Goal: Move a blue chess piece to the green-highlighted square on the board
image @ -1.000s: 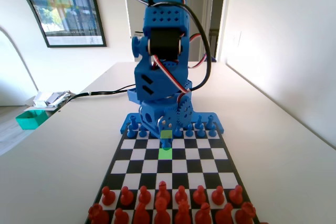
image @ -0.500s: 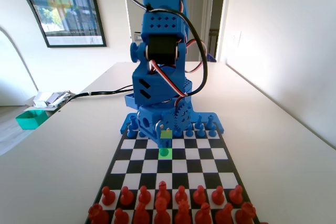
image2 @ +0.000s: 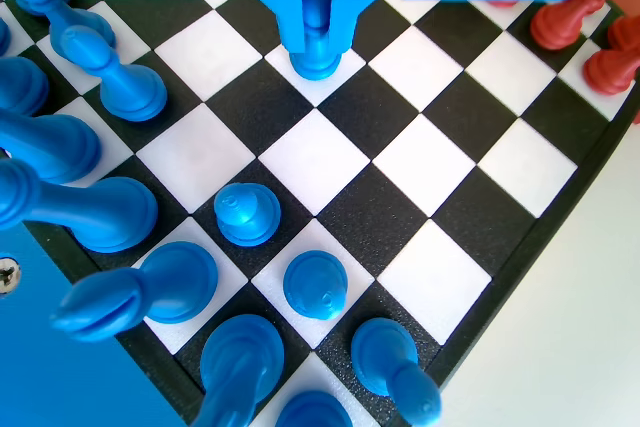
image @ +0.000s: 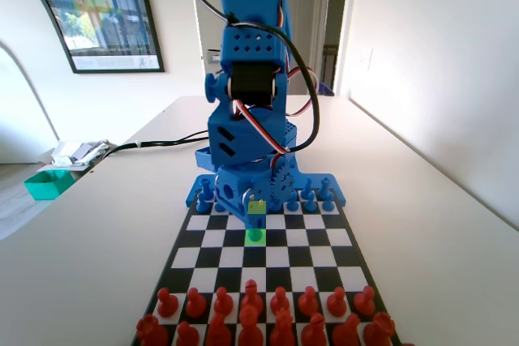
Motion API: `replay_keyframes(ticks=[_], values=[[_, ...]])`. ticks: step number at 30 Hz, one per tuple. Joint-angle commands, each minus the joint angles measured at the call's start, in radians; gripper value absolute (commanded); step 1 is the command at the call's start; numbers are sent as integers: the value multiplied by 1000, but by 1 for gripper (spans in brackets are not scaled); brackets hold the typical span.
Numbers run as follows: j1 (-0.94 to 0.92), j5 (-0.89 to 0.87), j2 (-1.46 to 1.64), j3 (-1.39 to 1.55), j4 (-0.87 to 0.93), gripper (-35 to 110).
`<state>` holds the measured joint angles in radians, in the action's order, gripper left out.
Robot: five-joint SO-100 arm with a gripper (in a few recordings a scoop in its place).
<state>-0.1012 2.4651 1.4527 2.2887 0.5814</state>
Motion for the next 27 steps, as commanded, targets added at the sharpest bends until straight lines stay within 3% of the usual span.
replay_keyframes(ticks=[1,13,21,27], values=[[-12,9,34,3,5,8],[-2,-40,69,-100,114,12],[20,-100,163,-256,348,5],[46,-273,233,-379,506,3]])
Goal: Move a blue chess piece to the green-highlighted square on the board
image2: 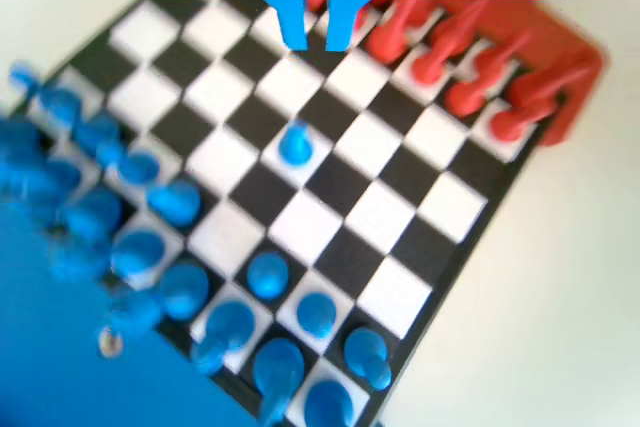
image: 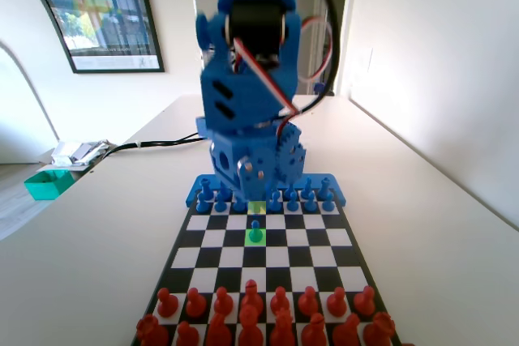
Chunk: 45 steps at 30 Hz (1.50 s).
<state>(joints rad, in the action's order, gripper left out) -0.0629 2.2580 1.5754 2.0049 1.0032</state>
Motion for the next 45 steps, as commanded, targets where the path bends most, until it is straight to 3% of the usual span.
replay_keyframes(ticks=[1,15,27,45], values=[[12,-107,126,-112,106,3],[12,-420,540,-170,357,1],[-52,-403,857,-233,641,1],[32,-471,1304,135,653,1]])
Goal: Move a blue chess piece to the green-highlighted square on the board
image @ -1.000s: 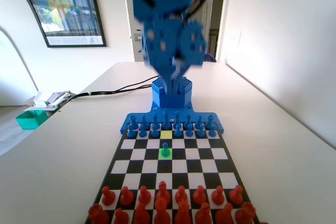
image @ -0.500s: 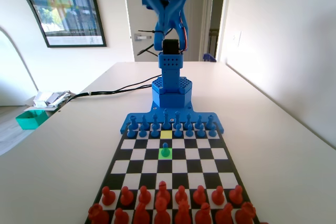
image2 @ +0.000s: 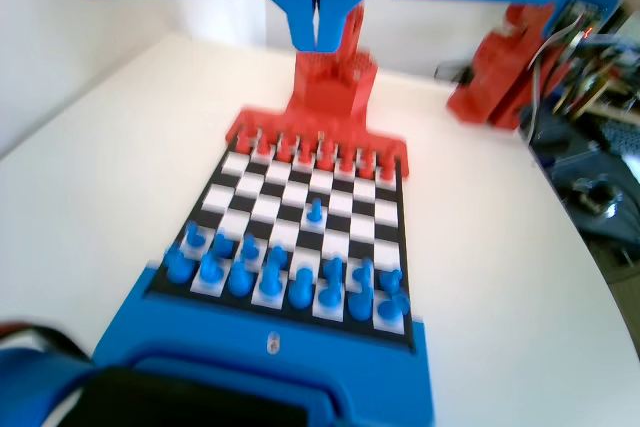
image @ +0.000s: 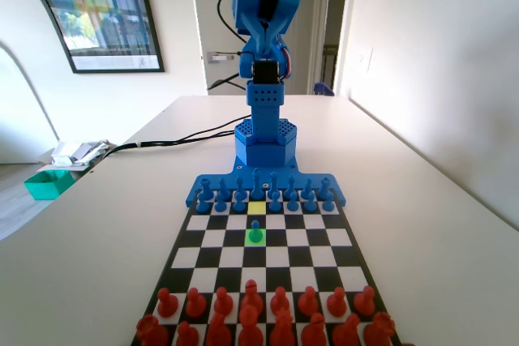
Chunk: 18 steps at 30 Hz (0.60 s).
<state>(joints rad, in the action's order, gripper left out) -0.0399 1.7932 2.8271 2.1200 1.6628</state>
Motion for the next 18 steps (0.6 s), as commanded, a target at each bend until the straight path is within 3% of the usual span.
replay_keyframes(ticks=[1,18], values=[[14,-17,69,31,-15,1],[17,-37,229,61,-92,1]])
